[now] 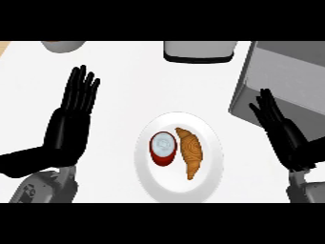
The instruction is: Pick the croissant from the plate and place it in the cardboard box
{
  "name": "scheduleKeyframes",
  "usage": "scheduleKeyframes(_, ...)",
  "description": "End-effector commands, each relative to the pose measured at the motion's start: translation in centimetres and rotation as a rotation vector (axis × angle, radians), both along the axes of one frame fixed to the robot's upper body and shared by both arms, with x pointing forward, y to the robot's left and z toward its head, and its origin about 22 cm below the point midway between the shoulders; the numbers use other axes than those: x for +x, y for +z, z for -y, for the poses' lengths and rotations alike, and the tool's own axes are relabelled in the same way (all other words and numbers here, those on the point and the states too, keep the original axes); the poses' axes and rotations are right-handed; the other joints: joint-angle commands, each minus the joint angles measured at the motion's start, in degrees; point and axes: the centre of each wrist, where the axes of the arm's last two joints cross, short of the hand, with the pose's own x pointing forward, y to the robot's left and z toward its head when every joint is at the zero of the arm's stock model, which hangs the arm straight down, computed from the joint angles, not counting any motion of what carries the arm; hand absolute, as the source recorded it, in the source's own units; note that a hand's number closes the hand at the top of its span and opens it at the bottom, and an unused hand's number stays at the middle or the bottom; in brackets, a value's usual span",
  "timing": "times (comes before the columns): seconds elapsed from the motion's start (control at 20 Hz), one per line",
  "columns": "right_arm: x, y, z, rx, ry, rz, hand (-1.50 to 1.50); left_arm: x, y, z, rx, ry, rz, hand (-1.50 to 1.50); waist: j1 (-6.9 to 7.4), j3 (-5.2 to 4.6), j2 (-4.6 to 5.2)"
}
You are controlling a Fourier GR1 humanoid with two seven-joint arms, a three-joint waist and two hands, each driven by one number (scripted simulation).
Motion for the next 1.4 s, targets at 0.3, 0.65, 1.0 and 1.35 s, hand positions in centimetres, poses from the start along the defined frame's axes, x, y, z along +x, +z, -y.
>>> scheduleKeyframes(0.3, -0.2, 5.5, -5.8, 0.115, -0.407, 0.456, -1.50, -0.5, -3.2, -3.1, 0.303, -0.040, -0.198, 0.00, -5.71, 4.11, -4.52)
scheduleKeyframes(0.65, -4.8, -3.9, 0.3, -1.159, -0.227, 0.322, -1.50, -0.5, -3.8, -3.5, 0.454, -0.107, -0.267, 0.00, -2.27, 0.78, 0.32)
scheduleKeyframes(1.0, -6.5, -2.0, -5.5, -1.377, -0.275, 0.336, -1.50, -0.3, -3.8, -3.1, 0.479, -0.121, -0.277, 0.00, -2.74, 0.79, -0.40)
scheduleKeyframes(1.35, -10.2, 1.7, -15.2, -1.426, -0.172, 0.081, -1.50, 0.4, -3.5, -2.8, 0.491, -0.142, -0.269, 0.00, -1.06, 1.05, 0.37)
